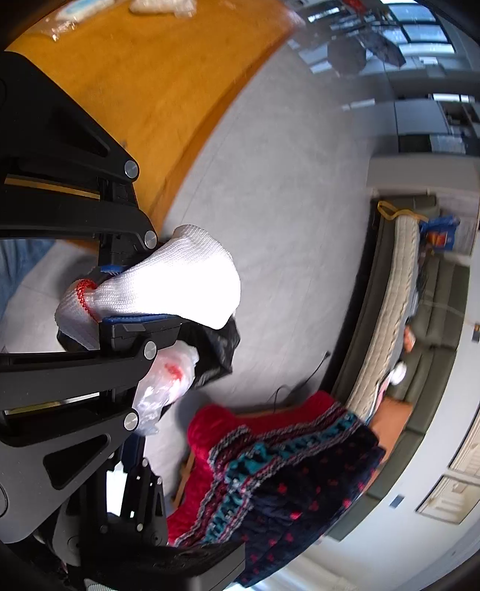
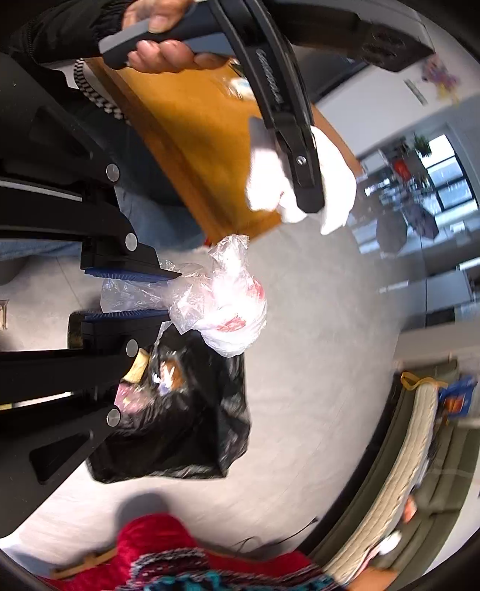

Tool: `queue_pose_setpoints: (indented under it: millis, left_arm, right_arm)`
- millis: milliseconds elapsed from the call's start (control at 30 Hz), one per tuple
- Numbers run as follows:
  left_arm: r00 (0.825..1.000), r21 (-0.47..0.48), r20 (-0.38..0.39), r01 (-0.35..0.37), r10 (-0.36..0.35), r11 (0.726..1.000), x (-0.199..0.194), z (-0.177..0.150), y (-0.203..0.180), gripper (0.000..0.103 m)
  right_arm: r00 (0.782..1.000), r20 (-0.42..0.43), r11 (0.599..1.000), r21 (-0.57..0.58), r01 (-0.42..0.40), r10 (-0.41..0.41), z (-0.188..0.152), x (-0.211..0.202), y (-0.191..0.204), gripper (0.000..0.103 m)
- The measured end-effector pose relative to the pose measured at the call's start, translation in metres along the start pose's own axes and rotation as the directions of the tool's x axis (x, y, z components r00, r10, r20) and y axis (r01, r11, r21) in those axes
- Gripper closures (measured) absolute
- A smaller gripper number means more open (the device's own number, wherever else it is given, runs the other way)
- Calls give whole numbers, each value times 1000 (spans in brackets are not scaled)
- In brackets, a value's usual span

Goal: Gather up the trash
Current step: 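Carry the glove and plastic bag to the trash bag and release both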

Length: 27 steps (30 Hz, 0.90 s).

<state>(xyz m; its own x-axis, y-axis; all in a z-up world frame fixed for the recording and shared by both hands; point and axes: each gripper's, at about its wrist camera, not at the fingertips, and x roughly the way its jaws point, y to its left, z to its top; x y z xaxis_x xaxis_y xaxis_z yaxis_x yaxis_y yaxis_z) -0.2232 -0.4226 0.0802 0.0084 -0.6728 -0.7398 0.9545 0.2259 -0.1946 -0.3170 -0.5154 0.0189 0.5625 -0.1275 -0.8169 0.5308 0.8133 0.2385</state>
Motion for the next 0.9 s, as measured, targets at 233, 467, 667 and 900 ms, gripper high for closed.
queue_pose_setpoints:
  millis: [233, 467, 667, 900]
  left_arm:
    - [994, 61, -96, 67, -61, 996, 52, -1, -41, 89]
    - [979, 75, -179, 111, -96, 991, 89, -1, -58, 82]
    - [994, 77, -102, -26, 34, 997, 92, 10, -52, 6]
    - [994, 48, -93, -48, 52, 998, 81, 12, -31, 6]
  right_arm:
    - [997, -28, 990, 114, 78, -76, -12, 1, -46, 88]
    - [989, -58, 971, 193, 143, -135, -17, 6, -91, 85]
    - [960, -67, 936, 215, 279, -271, -18, 3, -115, 38]
    - [967, -29, 945, 206, 253, -252, -11, -6, -103, 38]
